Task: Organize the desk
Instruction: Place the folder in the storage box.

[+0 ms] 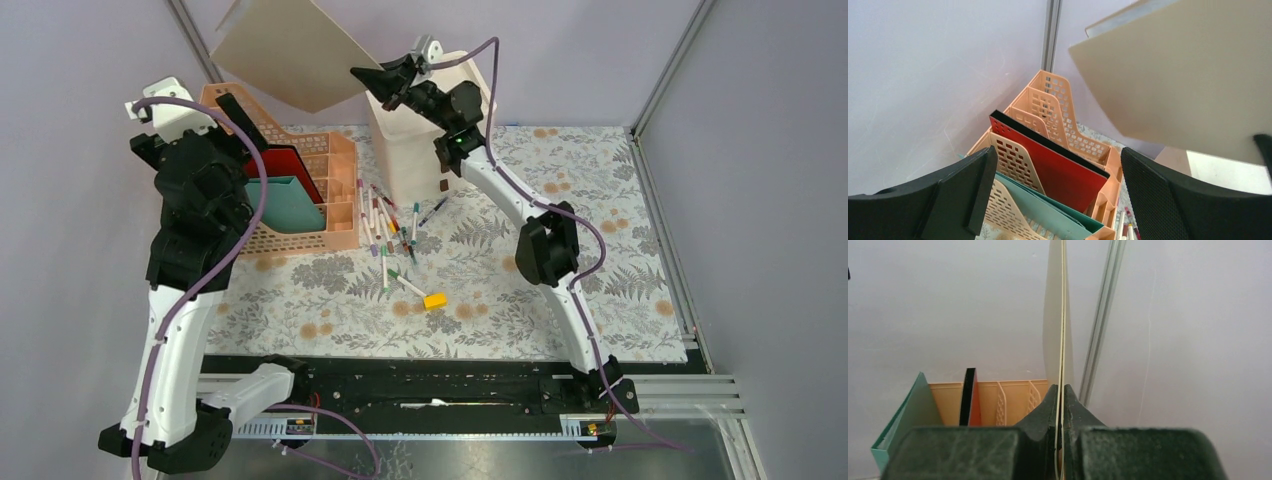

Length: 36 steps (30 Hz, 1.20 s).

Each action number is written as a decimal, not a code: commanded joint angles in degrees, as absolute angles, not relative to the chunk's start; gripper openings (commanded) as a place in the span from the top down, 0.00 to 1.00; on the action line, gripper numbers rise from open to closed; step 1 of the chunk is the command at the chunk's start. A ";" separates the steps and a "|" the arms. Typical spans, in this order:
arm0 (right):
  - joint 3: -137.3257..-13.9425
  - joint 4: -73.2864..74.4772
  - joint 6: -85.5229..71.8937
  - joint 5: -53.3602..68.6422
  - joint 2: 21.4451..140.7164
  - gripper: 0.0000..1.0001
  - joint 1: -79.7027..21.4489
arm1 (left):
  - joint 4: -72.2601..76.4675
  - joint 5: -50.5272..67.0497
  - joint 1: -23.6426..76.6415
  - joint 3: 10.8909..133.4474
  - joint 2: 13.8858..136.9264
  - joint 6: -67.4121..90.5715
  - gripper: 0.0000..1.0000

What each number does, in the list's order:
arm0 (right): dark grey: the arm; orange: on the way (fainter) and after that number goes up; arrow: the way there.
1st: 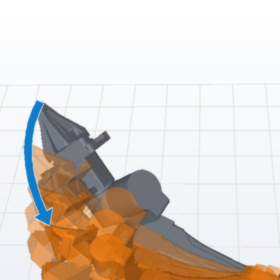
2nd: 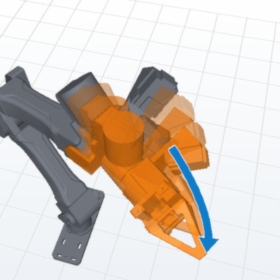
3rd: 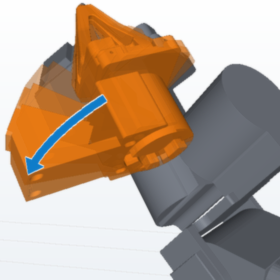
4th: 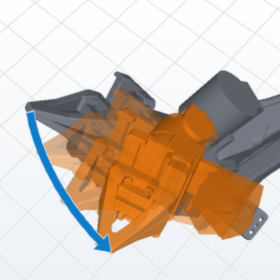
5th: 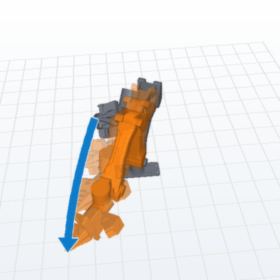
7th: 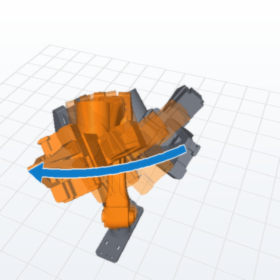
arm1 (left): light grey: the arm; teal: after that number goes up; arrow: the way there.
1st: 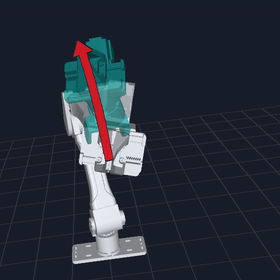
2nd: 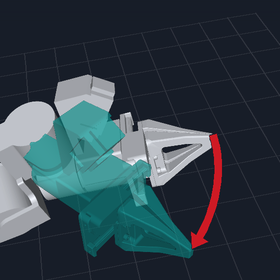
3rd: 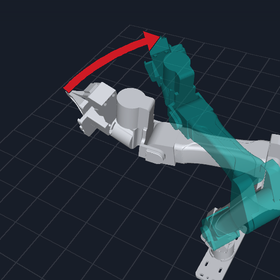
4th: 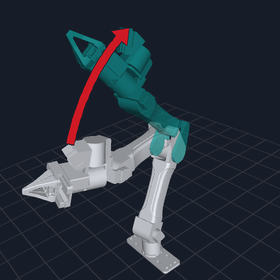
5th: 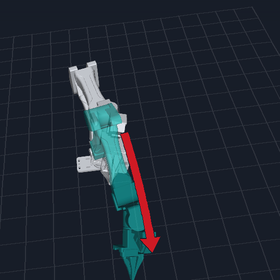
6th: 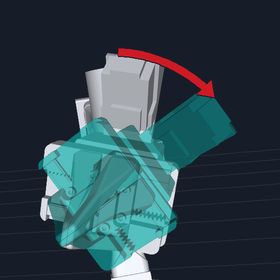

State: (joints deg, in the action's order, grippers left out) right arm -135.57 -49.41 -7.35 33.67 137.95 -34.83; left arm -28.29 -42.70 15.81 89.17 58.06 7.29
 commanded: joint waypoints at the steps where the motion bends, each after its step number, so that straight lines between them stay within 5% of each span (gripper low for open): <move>1: -140.33 -53.17 -23.79 38.65 139.40 1.00 -36.26 | -23.56 -44.02 15.52 94.28 57.65 3.82 0.01; 2: -141.50 -41.47 -24.42 45.41 140.41 0.76 -36.42 | -23.59 -44.24 15.54 95.03 57.83 2.87 0.01; 3: -142.44 -45.61 -24.29 46.62 141.34 0.98 -36.82 | -23.56 -44.41 15.55 95.84 58.03 1.95 0.01; 4: -142.96 -45.56 -23.72 47.08 141.87 1.00 -37.20 | -23.51 -44.43 15.56 96.60 58.16 1.33 0.01; 36: -145.02 -42.82 -7.65 30.82 140.91 1.00 -37.11 | -22.94 -44.59 15.56 97.94 57.83 -0.67 0.01</move>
